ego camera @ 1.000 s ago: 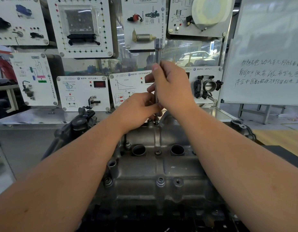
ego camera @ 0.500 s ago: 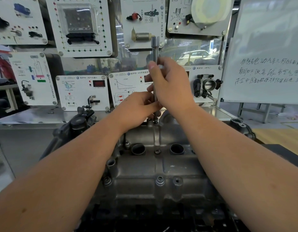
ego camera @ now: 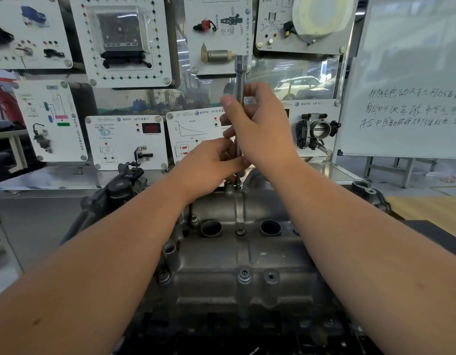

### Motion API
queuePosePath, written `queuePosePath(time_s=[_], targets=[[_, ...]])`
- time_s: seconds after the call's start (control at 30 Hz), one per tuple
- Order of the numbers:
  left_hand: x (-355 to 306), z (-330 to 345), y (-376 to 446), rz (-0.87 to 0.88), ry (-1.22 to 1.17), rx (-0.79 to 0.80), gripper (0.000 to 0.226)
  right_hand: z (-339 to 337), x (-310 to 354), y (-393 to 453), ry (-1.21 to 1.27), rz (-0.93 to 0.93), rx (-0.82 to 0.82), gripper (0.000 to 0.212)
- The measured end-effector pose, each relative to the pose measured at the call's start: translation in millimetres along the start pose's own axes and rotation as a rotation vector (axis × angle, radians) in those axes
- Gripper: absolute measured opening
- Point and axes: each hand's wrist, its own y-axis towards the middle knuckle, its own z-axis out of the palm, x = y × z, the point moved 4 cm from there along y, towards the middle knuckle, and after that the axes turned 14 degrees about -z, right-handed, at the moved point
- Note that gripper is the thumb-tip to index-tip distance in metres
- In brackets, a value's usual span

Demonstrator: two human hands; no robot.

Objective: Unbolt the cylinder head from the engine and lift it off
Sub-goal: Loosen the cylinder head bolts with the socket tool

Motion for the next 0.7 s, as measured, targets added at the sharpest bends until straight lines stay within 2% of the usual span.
queuePosePath(time_s=[0.13,0.27,0.33,0.43,0.57,0.7], targets=[[-0.3,0.7,0.2,-0.003,0.024,-0.019,0.030,-2.6,0.6,0.3,-0.022,-0.023,-0.033,0.017],[3.1,2.4,0.9,-0.051,-0.012,0.020,0.014,1.8,-0.2,1.0,-0.031,0.004,0.021,0.025],[2.8,1.1,1.0,-0.035,0.007,0.015,0.015,3.2,0.5,0.7,-0.009,0.010,0.037,0.024],[2.1,-0.8,1.6,-0.014,0.011,-0.006,0.011,1.5,2.7,-0.7,0.025,0.000,0.014,0.011],[2.8,-0.8,1.8,-0.007,0.015,-0.025,0.023,-1.1,1.2,-0.9,0.004,-0.014,-0.025,0.019],[4.4,0.8,1.8,-0.065,-0.038,0.017,0.016,-0.9,0.5,-0.3,-0.019,0.017,-0.010,0.018]])
